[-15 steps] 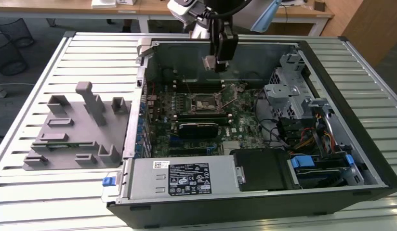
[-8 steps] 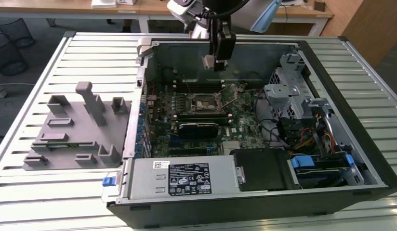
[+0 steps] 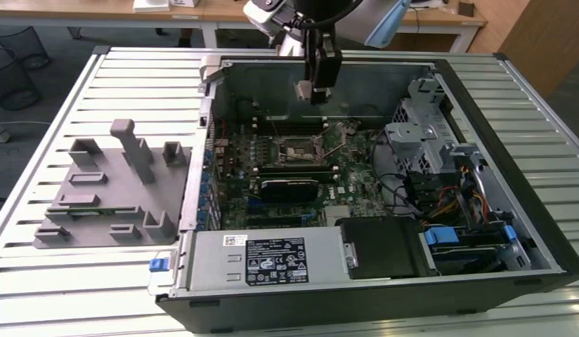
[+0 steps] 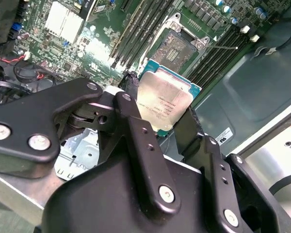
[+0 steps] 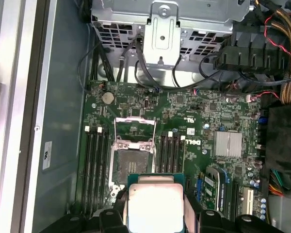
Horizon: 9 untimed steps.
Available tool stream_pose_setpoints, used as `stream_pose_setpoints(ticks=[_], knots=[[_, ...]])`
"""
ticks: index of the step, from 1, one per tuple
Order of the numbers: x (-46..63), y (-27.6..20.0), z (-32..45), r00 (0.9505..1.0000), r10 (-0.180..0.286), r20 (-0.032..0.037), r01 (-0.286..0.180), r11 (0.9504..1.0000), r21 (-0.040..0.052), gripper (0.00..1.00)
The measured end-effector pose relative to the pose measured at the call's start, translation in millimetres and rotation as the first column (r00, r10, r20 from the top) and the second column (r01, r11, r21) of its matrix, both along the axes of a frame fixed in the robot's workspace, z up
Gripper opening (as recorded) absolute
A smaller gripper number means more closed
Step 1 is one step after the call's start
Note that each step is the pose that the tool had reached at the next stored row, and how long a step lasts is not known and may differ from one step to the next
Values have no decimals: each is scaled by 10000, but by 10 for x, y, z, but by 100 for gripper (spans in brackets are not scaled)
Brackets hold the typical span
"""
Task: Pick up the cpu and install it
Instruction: 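Place the cpu into insertion slot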
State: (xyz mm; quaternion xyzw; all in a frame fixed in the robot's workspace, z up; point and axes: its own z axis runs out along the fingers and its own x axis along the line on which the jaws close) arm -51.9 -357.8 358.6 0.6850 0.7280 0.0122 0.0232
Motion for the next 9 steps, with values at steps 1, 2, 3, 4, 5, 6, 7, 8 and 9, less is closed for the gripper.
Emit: stream_pose_setpoints(ticks=[1,2,3,4,5,6,7,8,9], knots=[[0,2,-5,10000,-2,0,2,10000,-1,54],[0,3,-10,10000,-5,-1,5,10000,-2,54],[0,4,-14,10000,-7,-1,7,10000,-1,54],[0,4,-16,10000,-11,-2,11,10000,-3,54],[0,4,-18,10000,-14,-2,14,10000,-3,54],[0,4,-19,10000,-16,-2,16,10000,-4,54],[0,4,-22,10000,-18,-2,18,10000,-2,54],[0,5,-24,10000,-19,-2,19,10000,-2,54],[0,5,-27,10000,-20,-1,20,10000,-2,54]])
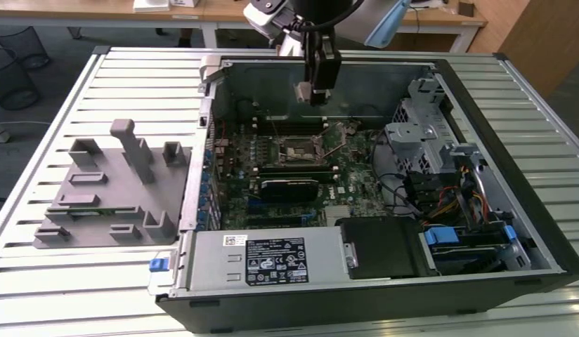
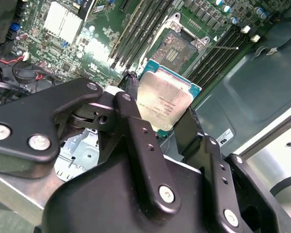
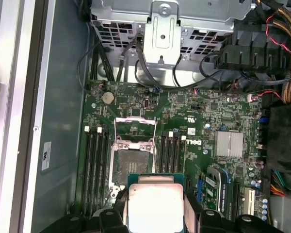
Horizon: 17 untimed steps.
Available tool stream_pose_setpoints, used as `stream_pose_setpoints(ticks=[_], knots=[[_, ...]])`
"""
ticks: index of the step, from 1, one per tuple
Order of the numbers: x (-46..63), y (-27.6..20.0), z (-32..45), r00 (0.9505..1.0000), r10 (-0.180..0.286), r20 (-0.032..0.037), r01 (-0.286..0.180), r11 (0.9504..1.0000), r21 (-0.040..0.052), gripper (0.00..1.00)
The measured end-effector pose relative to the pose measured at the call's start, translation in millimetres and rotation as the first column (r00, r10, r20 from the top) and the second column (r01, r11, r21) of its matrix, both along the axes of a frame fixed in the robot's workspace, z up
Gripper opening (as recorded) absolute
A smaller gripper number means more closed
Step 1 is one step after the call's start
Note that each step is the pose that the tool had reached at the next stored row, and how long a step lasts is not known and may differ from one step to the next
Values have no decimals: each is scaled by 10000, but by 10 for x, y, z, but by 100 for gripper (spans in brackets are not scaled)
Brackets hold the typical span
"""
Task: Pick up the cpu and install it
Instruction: 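Place the cpu into insertion slot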
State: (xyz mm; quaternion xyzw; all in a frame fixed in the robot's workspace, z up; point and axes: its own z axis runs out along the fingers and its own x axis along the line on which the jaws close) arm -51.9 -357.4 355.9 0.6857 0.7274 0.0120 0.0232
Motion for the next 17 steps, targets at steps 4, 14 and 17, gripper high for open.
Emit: stream_pose_setpoints(ticks=[4,14,17], knots=[[0,0,-14,10000,-2,0,2,10000,1,54],[0,0,-66,10000,-6,0,6,10000,0,54],[-1,0,-78,10000,-7,0,7,10000,1,54]])
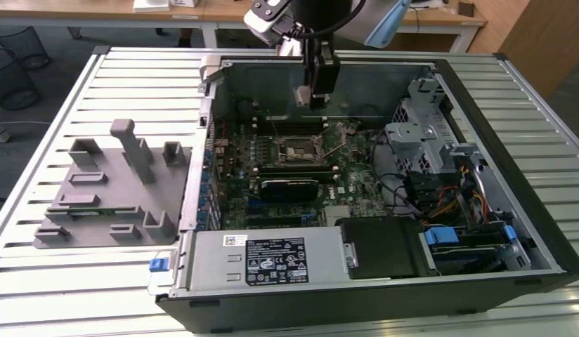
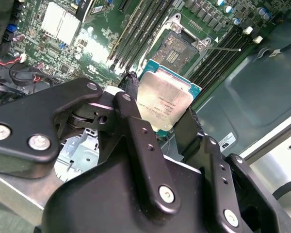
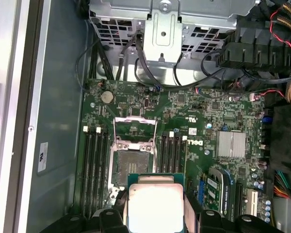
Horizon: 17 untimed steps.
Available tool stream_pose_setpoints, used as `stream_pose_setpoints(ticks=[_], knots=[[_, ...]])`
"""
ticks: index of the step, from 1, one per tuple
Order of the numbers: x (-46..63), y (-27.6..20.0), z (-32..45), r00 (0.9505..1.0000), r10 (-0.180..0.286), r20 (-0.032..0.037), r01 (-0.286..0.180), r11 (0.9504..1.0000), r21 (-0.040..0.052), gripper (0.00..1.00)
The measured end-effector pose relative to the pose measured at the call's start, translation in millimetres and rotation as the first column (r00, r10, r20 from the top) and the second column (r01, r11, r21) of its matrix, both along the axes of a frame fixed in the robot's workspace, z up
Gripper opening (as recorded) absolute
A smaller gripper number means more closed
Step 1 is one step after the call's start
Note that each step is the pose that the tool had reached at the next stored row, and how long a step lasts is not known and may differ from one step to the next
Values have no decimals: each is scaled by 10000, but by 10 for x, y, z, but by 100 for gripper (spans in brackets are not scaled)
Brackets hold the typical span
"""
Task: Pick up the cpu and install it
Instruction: 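Place the cpu into insertion slot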
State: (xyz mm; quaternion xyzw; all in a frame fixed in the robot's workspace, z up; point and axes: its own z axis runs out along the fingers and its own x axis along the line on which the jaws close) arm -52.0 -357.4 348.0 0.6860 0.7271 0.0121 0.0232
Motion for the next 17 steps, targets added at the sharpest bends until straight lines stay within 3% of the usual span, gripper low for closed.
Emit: stream_pose_setpoints(ticks=[17], knots=[[-5,0,-78,10000,-5,0,5,10000,0,54]])
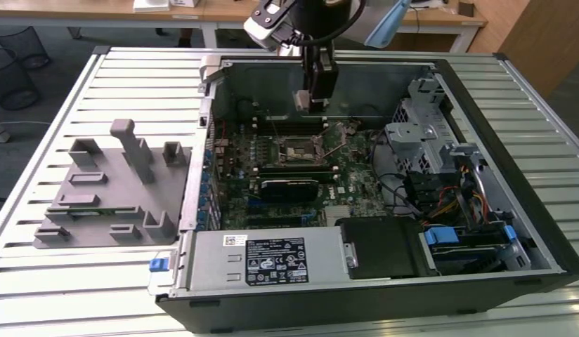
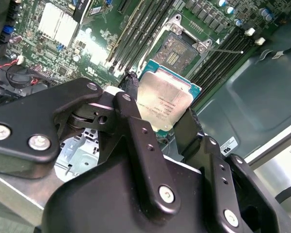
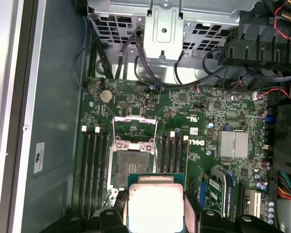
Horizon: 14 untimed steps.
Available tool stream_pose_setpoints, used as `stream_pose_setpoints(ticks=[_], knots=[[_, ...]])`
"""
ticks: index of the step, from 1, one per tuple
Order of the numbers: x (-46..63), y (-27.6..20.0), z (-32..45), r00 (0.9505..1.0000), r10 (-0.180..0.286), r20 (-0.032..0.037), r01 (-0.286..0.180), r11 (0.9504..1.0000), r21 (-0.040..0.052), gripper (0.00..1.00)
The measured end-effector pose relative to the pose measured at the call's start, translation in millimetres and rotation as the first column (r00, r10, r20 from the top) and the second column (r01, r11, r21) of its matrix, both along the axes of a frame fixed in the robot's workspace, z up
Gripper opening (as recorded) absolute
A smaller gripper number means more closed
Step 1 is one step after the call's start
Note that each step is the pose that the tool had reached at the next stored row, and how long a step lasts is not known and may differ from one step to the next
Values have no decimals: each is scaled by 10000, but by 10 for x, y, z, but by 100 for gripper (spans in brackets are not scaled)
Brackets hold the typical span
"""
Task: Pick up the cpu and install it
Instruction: 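Place the cpu into insertion slot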
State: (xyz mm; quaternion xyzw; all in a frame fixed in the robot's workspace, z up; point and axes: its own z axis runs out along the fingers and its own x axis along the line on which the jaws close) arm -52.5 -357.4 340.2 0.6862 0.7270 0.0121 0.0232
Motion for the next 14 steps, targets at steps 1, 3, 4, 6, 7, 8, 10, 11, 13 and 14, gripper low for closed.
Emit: stream_pose_setpoints(ticks=[1,3,4,6,7,8,10,11,13,14], knots=[[0,0,-7,10000,0,0,0,10000,0,54],[0,0,-18,10000,0,0,0,10000,-1,54],[0,0,-23,10000,-1,0,1,10000,-1,54],[0,0,-35,10000,-2,0,2,10000,0,54],[0,0,-41,10000,-2,0,2,10000,0,54],[0,0,-48,10000,-2,0,2,10000,0,54],[0,0,-60,10000,-2,0,2,10000,0,54],[0,0,-67,10000,-2,0,2,10000,0,54],[0,0,-82,10000,-2,0,2,10000,-1,54],[0,0,-90,10000,-2,0,2,10000,-1,54]])
